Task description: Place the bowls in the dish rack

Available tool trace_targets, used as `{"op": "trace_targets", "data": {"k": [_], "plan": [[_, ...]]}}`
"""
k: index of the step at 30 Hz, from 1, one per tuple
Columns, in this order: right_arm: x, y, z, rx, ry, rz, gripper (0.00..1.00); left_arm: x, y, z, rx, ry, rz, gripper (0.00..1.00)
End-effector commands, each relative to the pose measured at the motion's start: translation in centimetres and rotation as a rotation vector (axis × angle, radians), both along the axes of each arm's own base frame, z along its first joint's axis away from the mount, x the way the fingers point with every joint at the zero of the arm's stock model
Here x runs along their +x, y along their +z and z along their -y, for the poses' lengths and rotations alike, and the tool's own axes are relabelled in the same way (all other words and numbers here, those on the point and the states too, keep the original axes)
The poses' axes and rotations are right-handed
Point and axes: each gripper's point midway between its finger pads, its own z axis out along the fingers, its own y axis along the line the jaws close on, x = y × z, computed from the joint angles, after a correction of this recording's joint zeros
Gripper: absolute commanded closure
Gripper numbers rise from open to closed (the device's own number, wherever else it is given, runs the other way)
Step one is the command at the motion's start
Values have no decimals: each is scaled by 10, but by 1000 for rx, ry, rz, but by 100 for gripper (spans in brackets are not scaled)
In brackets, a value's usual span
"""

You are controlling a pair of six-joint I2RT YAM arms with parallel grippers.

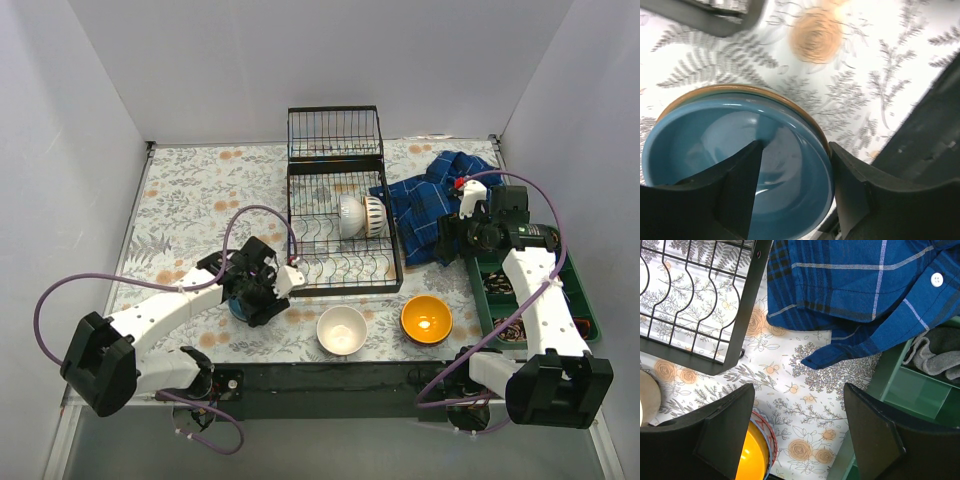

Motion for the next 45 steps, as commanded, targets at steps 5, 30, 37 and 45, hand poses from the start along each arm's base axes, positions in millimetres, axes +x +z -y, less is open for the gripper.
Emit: {"op": "trace_targets", "data": {"k": [5,30,37,45], "plan": [[9,15,-3,18,2,56,20,28,22,4,-17,7,45,59],[-2,5,-4,27,-3,41,20,7,50,15,-88,143,-88,100],[-4,2,-3,24,-4,26,20,14,97,12,-87,149,-33,100],[3,4,-4,36,-15,11,20,68,189,77,-436,103,194,100]]}}
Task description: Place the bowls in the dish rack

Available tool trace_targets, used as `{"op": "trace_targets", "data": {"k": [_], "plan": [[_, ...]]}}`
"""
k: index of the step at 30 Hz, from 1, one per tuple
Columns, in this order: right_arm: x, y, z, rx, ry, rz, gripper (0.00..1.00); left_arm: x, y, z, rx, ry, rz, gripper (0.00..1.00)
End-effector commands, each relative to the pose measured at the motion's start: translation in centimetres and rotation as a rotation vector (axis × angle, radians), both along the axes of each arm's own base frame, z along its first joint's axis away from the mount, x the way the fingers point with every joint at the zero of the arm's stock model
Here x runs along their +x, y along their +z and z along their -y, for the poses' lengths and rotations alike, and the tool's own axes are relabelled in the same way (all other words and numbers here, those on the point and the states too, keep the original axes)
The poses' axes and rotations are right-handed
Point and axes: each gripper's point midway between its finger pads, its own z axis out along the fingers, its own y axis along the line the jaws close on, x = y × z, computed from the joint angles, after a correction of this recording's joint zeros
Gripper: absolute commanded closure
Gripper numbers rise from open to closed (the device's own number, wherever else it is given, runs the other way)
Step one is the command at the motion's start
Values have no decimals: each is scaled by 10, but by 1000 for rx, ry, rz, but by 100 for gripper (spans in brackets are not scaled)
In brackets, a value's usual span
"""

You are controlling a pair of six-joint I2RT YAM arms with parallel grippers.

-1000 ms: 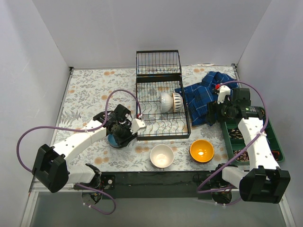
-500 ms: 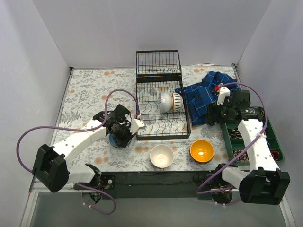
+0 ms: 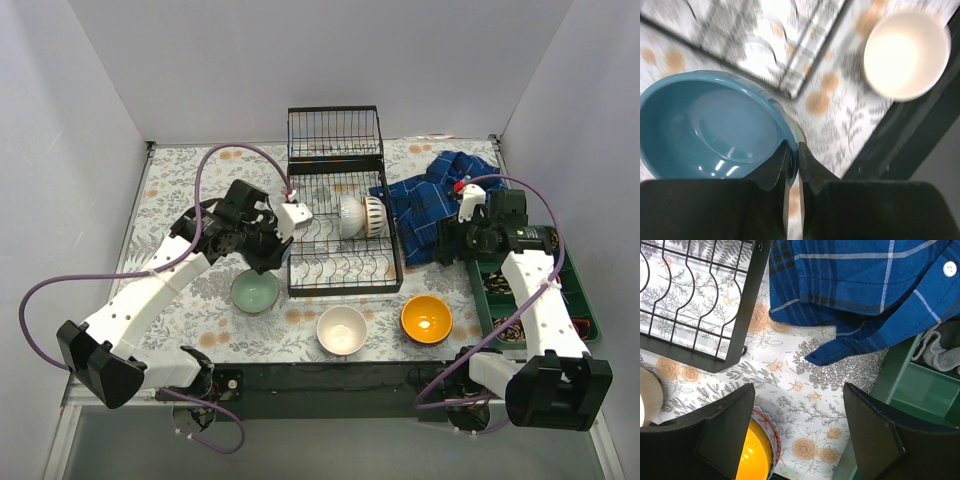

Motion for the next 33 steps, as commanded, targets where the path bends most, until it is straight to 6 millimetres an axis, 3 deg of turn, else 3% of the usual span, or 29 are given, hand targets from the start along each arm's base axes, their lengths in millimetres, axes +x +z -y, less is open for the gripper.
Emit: {"op": "trace_targets", "data": {"k": [1,6,7,9,10,12,14,16,17,19,21,23,29,33], "plan": [[12,11,-3,28,-13,16,20,43,81,62,-359,-60,257,100],[17,18,0,15,-27,17,20,74,117,115,-674,-42,340,100],[16,17,2,8,-30,5,20,76,107,121,-702,-45,294,100],[18,22,3,-1,-31,13,20,85,121,131,-831,2,263,100],[18,22,5,-9,-35,10,20,89,110,129,-856,20,231,100],[17,22,6,-16,-39,3,20,90,121,136,-959,17,195,100],[15,20,8,-27,-43,-11,20,93,106,138,-991,37,99,100],[15,19,10,-34,-50,-15,20,100,106,139,-1054,73,23,100],[15,18,10,-36,-51,-21,20,103,92,140,-1056,90,-27,100],[14,16,11,-41,-53,-29,20,114,90,137,-1098,149,-66,100],[13,12,13,-50,-57,-40,20,124,69,137,-1128,193,-156,100],[14,12,16,-66,-62,-43,20,139,62,132,-1172,276,-235,100],[15,8,19,-84,-63,-68,20,173,25,118,-1245,430,-355,100],[19,3,20,-90,-61,-87,20,187,9,119,-1276,439,-413,99]]}}
